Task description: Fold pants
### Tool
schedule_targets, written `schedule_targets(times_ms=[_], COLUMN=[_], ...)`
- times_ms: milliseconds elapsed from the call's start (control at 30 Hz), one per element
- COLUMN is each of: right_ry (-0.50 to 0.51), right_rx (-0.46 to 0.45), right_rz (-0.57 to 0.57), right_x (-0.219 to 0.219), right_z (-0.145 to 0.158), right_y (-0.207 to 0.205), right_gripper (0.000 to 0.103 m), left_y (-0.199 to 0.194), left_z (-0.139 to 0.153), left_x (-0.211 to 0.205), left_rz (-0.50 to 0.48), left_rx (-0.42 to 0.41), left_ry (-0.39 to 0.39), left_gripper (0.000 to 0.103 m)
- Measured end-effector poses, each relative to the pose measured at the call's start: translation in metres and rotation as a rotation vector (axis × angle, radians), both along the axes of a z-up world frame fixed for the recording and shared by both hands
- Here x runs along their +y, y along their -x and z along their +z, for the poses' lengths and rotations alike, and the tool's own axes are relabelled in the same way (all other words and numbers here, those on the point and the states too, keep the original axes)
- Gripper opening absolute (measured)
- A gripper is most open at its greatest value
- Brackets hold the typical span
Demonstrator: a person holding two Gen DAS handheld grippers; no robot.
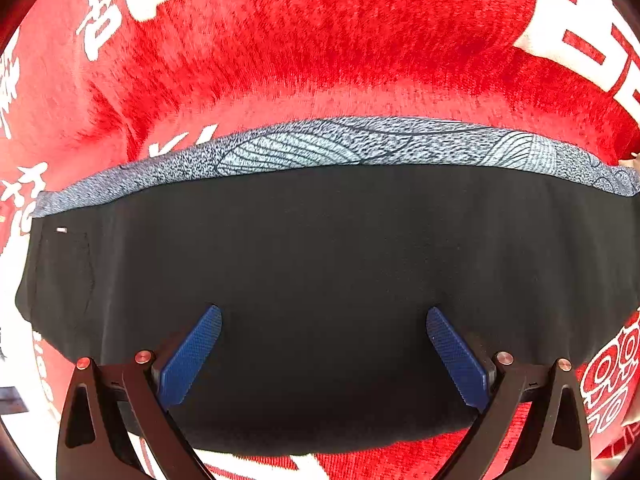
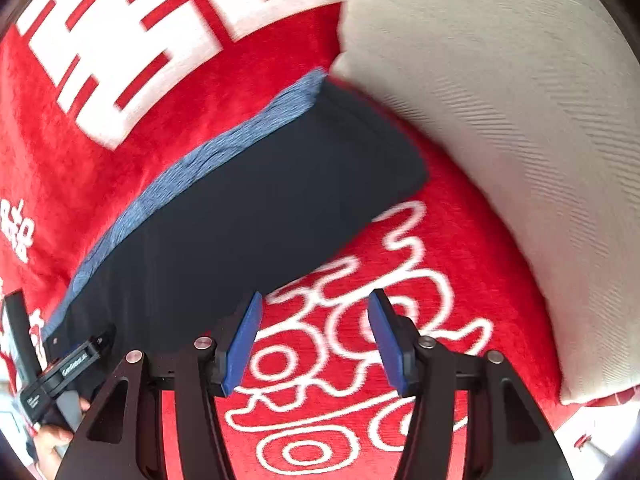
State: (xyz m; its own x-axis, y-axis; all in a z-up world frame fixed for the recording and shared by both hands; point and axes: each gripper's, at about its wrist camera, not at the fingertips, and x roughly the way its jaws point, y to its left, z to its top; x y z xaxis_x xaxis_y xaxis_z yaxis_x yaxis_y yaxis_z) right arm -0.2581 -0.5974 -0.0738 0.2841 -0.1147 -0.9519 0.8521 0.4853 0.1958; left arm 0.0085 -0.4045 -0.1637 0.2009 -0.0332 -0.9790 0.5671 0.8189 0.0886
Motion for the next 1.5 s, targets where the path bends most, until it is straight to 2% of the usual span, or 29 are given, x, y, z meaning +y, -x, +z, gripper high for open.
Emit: schedule_targets(times_ms=[167, 233, 300, 333, 400, 433, 500, 567, 600, 633, 700, 933, 1033, 1100, 1233, 1333, 1400, 1500], right_ry=[0.001, 0.002, -0.017, -0.021, 0.042, 0.077, 0.12, 0.102, 0.088, 0.079, 0.083, 0.077, 0.086, 0.091, 0.064, 0.037, 0.038, 0.131], right_rx=[-0.032, -0.04, -0.05, -0.042, -0.027, -0.014, 0.02, 0.071, 0.061, 0.047, 0.035, 0.003, -0.067, -0.121, -0.131, -0.114, -0.06, 0.016], right_rz=[-0.117, -0.156, -0.168, -0.157, -0.104, -0.072, -0.023, -0.026, -0.056, -0.082, -0.12, -0.082, -0.046, -0.009, 0.018, 0.089, 0.107, 0.072], right_x=[-0.029, -0.04, -0.048, -0.051, -0.051, -0.046, -0.044, -0.047, -0.048, -0.049, -0.046, -0.026, -0.03, -0.037, -0.059, -0.067, -0.069, -0.08], right_z=[0.002, -0.001, -0.006, -0.006, 0.003, -0.002, -0.001, -0.01, -0.01, -0.011, -0.001, 0.014, 0.017, 0.013, -0.006, -0.025, -0.039, -0.045], right_y=[0.018, 0.02, 0.017, 0.014, 0.005, -0.015, -0.021, -0.02, -0.014, -0.012, 0.003, 0.02, -0.003, -0.037, -0.089, -0.125, -0.135, -0.136], right_gripper=[0.059, 0.056, 0.008, 0.008, 0.007, 0.007, 0.008, 0.016, 0.026, 0.029, 0.03, 0.03, 0.03, 0.03, 0.03, 0.03, 0.026, 0.023], left_y=[0.016, 0.025, 0.031, 0.034, 0.038, 0.041, 0.042, 0.042, 0.042, 0.042, 0.042, 0.045, 0.048, 0.048, 0.048, 0.051, 0.051, 0.051], left_z=[0.01, 0.013, 0.016, 0.019, 0.024, 0.024, 0.022, 0.019, 0.02, 0.022, 0.025, 0.024, 0.011, 0.007, 0.006, 0.007, 0.007, 0.007], left_x=[-0.017, -0.026, -0.033, -0.037, -0.041, -0.044, -0.048, -0.05, -0.049, -0.049, -0.049, -0.06, -0.066, -0.065, -0.059, -0.058, -0.058, -0.057], left_rz=[-0.031, -0.059, -0.085, -0.092, -0.104, -0.112, -0.125, -0.12, -0.113, -0.105, -0.098, -0.108, -0.119, -0.093, -0.055, -0.074, -0.08, -0.083], left_rx=[-0.003, -0.011, -0.019, -0.021, -0.023, -0.02, -0.012, -0.008, -0.005, -0.006, -0.01, -0.014, 0.014, 0.027, 0.046, 0.022, 0.017, 0.024], left_ry=[0.016, 0.016, 0.014, 0.018, 0.035, 0.037, 0.018, -0.003, 0.005, 0.016, 0.024, 0.026, -0.01, 0.002, 0.039, 0.042, 0.047, 0.054], left_gripper=[0.103, 0.103, 0.103, 0.103, 0.103, 0.103, 0.103, 0.103, 0.103, 0.103, 0.103, 0.103, 0.103, 0.103, 0.103, 0.103, 0.103, 0.103])
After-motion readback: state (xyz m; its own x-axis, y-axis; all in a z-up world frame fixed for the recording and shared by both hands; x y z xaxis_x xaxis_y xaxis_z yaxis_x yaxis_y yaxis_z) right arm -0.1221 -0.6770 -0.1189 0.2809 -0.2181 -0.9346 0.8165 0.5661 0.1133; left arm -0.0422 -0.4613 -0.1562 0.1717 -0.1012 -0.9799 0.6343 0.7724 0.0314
